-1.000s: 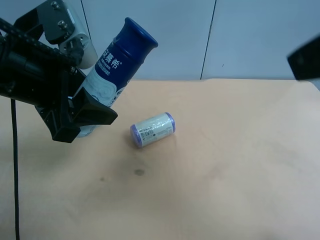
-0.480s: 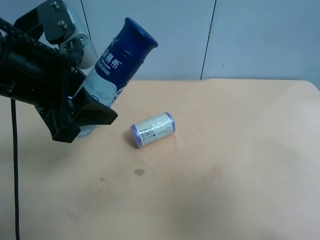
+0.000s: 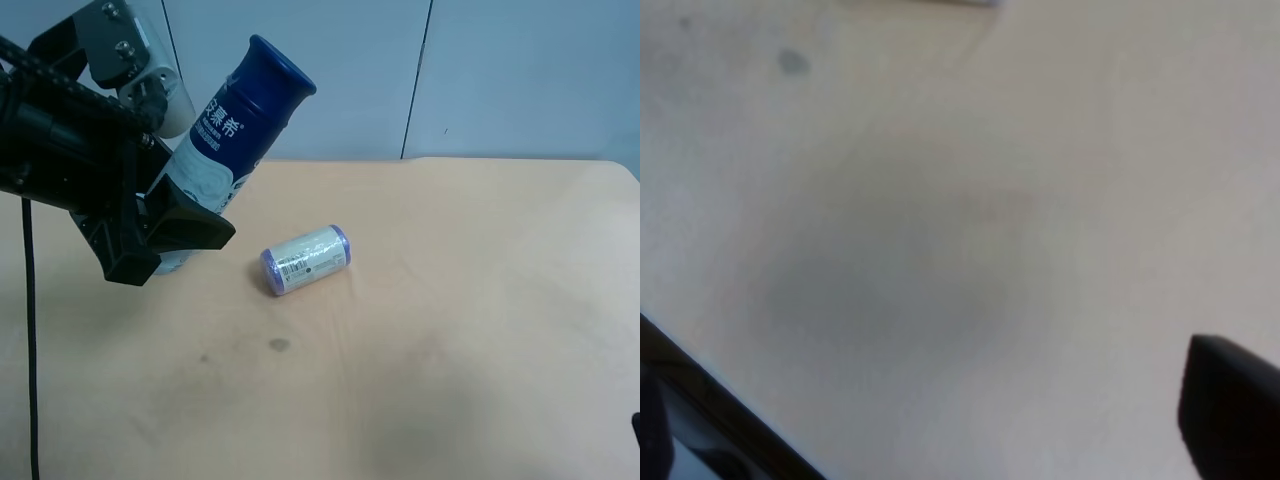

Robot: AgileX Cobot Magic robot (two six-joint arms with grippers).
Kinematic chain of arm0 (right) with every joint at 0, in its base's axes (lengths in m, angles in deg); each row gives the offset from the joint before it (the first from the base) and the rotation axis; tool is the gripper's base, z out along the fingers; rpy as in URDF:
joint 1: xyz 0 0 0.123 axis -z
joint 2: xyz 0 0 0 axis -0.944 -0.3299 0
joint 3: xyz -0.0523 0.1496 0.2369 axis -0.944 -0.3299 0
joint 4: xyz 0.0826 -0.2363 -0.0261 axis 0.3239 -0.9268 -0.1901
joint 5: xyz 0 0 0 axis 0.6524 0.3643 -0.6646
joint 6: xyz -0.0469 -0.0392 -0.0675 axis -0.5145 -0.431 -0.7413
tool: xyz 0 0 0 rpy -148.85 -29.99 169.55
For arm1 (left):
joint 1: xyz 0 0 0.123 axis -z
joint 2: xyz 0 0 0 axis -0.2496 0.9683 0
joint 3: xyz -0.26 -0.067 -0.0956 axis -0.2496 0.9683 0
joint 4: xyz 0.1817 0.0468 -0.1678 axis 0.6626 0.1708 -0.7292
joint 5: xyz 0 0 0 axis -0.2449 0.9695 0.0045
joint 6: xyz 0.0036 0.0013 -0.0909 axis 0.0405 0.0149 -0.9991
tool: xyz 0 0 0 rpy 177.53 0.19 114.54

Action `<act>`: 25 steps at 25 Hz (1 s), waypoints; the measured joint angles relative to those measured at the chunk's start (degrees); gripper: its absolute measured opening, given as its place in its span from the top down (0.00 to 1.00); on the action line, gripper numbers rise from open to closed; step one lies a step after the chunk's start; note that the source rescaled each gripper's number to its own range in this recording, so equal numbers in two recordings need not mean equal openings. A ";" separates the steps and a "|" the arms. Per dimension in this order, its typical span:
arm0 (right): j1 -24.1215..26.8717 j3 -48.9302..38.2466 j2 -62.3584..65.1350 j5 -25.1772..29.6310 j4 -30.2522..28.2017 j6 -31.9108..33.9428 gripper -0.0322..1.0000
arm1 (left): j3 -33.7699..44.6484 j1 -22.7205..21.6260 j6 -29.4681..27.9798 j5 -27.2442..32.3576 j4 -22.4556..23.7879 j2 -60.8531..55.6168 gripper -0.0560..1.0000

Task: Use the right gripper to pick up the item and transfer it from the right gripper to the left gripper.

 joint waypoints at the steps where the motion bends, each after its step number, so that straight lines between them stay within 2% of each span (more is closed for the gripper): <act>1: 0.00 0.00 0.00 0.00 0.00 0.00 0.00 | 0.00 0.00 0.00 0.00 0.00 0.00 0.95; 12: 0.95 0.00 0.00 0.00 -0.04 0.05 0.00 | 0.00 0.00 0.00 0.00 -0.05 0.00 0.95; 14: 3.68 0.00 0.00 0.00 -0.04 0.05 0.00 | 0.00 0.00 0.00 0.00 -0.05 0.00 0.95; 17: 10.37 0.00 0.81 0.00 -0.04 0.05 0.00 | 0.00 0.00 0.00 0.00 -0.05 0.00 0.95; 21: 19.72 0.00 5.80 -0.05 -0.04 0.05 0.00 | 0.00 0.00 0.00 0.00 -0.05 0.00 0.95; 25: 26.36 0.00 11.84 -0.05 -0.04 0.05 0.00 | 0.00 0.00 0.00 0.00 -0.05 0.00 0.95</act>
